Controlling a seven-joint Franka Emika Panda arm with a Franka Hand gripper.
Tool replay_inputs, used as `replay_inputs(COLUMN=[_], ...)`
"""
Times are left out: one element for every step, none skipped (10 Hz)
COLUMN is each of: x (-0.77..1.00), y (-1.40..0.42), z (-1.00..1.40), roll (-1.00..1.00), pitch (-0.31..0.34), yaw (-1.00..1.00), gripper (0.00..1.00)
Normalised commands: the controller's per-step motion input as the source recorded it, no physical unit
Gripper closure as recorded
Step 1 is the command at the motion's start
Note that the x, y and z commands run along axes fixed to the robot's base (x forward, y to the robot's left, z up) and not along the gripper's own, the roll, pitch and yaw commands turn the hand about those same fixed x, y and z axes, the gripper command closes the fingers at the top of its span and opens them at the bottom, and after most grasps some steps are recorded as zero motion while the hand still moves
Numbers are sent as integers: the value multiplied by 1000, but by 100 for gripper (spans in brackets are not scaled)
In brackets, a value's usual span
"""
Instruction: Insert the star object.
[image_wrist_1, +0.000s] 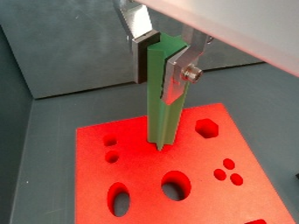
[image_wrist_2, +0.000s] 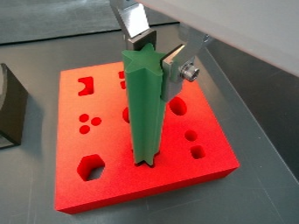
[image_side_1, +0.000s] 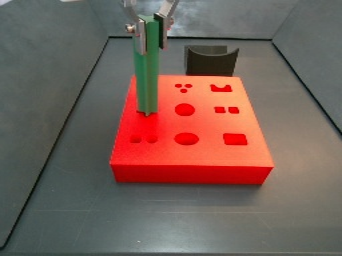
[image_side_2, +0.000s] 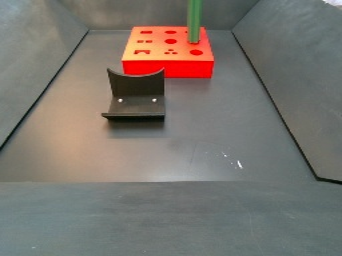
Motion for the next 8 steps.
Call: replay_inputs(x=[0,0,0,0,3,0,0,91], y=[0,0,0,0,-63,-54,-11,0], z=[-129,-91,-166,-246,-174,-123,-34,-17], roll=[0,0,0,0,-37,-4,0,0], pitch=[0,0,0,-20,-23,-14,0,19], yaw=[0,0,0,0,0,0,14,0], gripper=[100,100,100,100,100,100,100,100])
